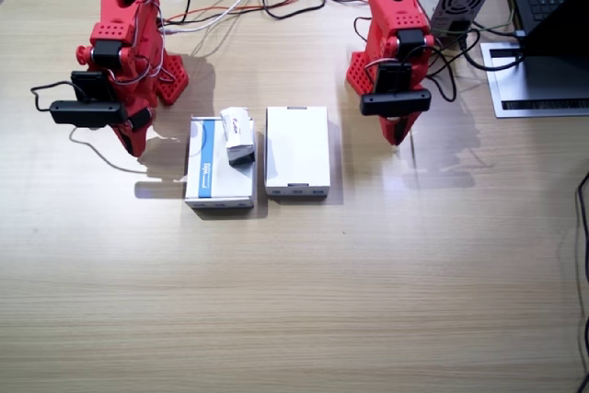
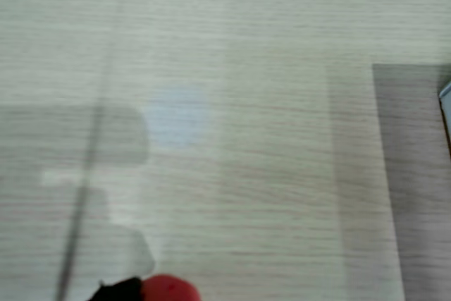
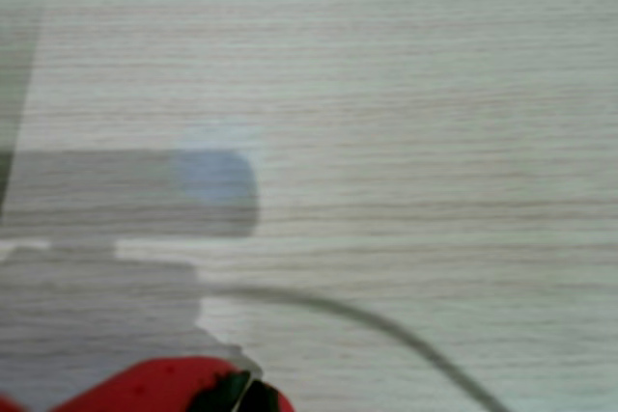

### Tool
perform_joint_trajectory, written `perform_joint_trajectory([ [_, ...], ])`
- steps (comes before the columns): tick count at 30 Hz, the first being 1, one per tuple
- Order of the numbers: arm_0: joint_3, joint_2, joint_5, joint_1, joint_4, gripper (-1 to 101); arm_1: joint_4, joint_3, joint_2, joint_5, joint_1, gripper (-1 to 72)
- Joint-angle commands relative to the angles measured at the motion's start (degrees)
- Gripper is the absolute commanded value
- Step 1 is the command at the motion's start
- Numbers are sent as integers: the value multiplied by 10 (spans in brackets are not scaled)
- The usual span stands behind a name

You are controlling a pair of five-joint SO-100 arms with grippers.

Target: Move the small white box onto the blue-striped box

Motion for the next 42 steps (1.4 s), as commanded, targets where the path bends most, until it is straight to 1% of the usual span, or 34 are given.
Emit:
perform_joint_trajectory([
  [1,-10,18,-4,-11,19,0,14,-6,15,4,18,2],
  [18,-10,18,-6,-11,19,0,14,-6,15,4,18,2],
  [21,-10,18,-33,-12,19,0,14,-6,15,4,18,2],
  [42,-10,18,-28,-13,19,0,14,-6,15,4,18,2],
])
